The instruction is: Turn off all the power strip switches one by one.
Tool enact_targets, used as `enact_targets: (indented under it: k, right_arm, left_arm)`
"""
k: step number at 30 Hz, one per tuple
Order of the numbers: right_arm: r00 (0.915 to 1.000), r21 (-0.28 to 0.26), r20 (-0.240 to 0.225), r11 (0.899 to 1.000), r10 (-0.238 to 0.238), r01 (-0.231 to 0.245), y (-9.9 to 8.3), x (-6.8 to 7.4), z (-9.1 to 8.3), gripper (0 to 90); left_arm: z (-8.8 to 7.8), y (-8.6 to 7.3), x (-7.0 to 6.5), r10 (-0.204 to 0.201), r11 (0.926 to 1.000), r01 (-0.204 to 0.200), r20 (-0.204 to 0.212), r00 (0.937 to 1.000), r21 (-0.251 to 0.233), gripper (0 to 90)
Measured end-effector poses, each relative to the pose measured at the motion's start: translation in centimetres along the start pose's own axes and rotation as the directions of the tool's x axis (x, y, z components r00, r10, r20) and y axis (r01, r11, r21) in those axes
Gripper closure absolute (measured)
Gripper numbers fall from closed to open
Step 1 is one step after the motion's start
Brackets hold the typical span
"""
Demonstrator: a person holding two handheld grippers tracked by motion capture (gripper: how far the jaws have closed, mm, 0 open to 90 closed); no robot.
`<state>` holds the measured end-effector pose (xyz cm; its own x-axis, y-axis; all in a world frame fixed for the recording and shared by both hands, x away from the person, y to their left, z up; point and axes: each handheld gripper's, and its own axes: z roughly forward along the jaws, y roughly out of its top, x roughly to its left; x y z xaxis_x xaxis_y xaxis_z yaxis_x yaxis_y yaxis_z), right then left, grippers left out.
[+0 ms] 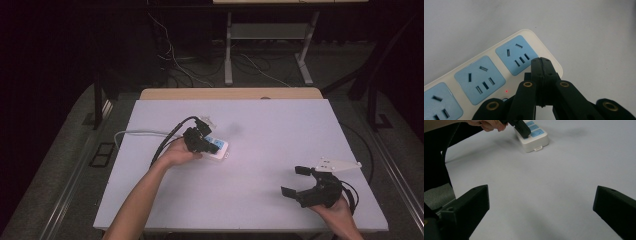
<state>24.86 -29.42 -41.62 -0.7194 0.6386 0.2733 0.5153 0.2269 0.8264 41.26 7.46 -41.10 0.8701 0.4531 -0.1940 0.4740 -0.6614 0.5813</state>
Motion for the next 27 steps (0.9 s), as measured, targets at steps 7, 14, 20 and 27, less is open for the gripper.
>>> enact_targets:
  k: [7, 14, 20, 27]
  right_arm:
    - [1.0000, -0.001, 0.004, 1.000, 0.002, -0.002, 0.0, 0.0, 0.0, 0.4]
    - [1.0000, -0.002, 0.007, 1.000, 0.006, -0.006, 0.1, 0.0, 0.1, 0.4]
    - [0.9999, -0.001, 0.008, 1.000, 0.006, -0.006, 0.1, -0.1, 0.2, 0.4]
    - [0.9999, -0.002, 0.008, 1.000, 0.009, -0.009, 0.1, -0.1, 0.2, 0.4]
  left_arm:
    - [-0.7, 0.0, -0.5, 0.011, 0.9991, -0.012, -0.035, 0.9993, -0.041, 89.6]
    - [-1.9, -0.1, -0.5, 0.000, 0.9974, -0.002, -0.025, 0.9997, -0.072, 89.5]
    - [-2.6, -0.2, -0.3, -0.008, 0.9958, 0.005, -0.035, 0.9994, -0.091, 89.5]
    - [-3.8, -0.6, 0.1, -0.025, 0.9939, 0.019, -0.053, 0.9983, -0.108, 89.5]
